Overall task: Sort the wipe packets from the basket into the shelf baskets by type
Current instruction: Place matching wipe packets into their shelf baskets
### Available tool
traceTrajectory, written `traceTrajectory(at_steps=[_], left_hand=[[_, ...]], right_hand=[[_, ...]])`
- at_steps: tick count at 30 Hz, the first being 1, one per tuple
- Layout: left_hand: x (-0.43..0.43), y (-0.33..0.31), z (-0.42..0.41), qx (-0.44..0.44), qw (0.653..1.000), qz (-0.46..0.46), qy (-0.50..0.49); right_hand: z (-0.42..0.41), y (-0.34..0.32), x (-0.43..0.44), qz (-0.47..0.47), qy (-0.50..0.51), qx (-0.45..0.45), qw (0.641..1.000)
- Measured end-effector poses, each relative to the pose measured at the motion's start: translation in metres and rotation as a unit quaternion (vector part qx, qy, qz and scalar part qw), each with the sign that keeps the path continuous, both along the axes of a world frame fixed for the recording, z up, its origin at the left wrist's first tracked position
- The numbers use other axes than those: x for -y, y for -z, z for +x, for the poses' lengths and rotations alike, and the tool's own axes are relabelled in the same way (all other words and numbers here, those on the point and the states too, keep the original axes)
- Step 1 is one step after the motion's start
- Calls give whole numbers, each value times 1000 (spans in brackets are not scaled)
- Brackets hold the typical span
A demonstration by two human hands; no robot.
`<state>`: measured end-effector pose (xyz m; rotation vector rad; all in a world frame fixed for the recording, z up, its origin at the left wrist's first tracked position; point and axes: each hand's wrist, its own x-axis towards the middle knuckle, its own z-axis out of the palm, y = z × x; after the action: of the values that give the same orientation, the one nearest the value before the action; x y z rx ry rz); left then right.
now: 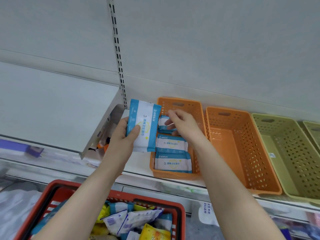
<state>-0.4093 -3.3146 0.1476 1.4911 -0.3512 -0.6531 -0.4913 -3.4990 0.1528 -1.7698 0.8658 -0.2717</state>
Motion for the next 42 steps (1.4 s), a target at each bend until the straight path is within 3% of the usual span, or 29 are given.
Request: traceTrajectory(at_steps=[2,5,7,8,10,12,14,17,19,25,30,37,40,42], left_hand=[[2,-4,-5,15,1000,-6,18],[10,-10,-16,24,999,-24,24],[17,-13,-25,55,997,-14,43],[20,-13,-30,87,994,1,64],[23,-11,-40,182,975,59,117],[27,-3,-49,312,926,133,167],[32,8,-57,410,862,200,222],[45,26,-68,469,780,287,297],[56,34,-70,469,748,337,327],[88,43,-60,417,718,433,350],[102,57,-61,376,672,513,379],[101,68,-55,388,701,473,366],[96,55,-54,426,733,409,337],[85,40,-53,468,764,335,292]], right_hand=[[-9,-20,-16,113,-28,52,992],[-21,-31,-26,171,-86,61,980],[-29,-31,-22,174,-61,84,979],[-33,-31,-16,138,-26,96,985],[-39,-28,5,-60,26,51,997],[-40,-22,25,-265,-15,-73,961],[-30,-10,34,-327,-102,-188,921],[-12,17,32,-336,-212,-286,872],[-4,33,34,-334,-252,-300,857],[-11,50,45,-343,-310,-339,819],[-13,55,44,-300,-334,-338,827],[-17,55,38,-352,-302,-339,818],[-28,45,32,-405,-261,-314,818],[-42,34,25,-426,-210,-265,839]])
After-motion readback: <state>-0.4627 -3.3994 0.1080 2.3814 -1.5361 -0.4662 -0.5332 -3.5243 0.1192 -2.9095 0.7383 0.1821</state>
